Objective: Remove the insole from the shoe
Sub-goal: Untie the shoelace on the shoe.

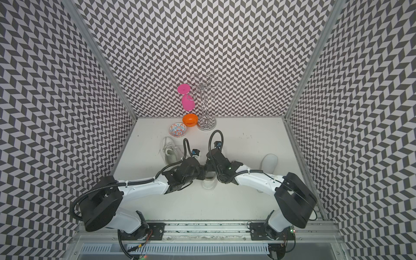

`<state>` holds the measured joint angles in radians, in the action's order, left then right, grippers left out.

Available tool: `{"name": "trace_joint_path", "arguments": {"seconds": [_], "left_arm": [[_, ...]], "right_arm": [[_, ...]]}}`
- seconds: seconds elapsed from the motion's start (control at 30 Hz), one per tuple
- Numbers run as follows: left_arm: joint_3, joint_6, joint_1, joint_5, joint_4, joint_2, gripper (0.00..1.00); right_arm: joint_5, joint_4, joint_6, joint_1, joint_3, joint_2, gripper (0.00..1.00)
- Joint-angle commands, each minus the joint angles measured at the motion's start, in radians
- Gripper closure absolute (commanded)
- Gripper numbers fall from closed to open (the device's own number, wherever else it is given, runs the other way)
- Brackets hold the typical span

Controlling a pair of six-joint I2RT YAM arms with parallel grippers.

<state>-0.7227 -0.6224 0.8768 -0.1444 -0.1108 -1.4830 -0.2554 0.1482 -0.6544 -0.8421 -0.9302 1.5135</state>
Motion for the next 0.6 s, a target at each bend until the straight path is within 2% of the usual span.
{"name": "trace_joint_path", "arguments": {"seconds": [0.0, 0.17, 0.37, 0.57], "left_arm": [[-0.036, -0.013, 0.011, -0.028, -0.019, 0.001, 1.00], [-0.052, -0.014, -0.011, -0.089, 0.026, 0.001, 1.00], [-0.052, -0.009, -0.064, -0.077, 0.038, -0.001, 1.00], [-0.049, -0.001, -0.076, -0.072, 0.029, 0.004, 1.00]], "right_arm": [[-0.002, -0.066, 0.012, -0.004, 0.034, -0.085, 1.00], [0.005, -0.079, 0.036, -0.021, 0.107, -0.193, 1.00], [0.000, -0.099, 0.063, -0.028, 0.215, -0.327, 1.00], [-0.105, -0.048, 0.032, -0.025, 0.237, -0.382, 1.00]]}}
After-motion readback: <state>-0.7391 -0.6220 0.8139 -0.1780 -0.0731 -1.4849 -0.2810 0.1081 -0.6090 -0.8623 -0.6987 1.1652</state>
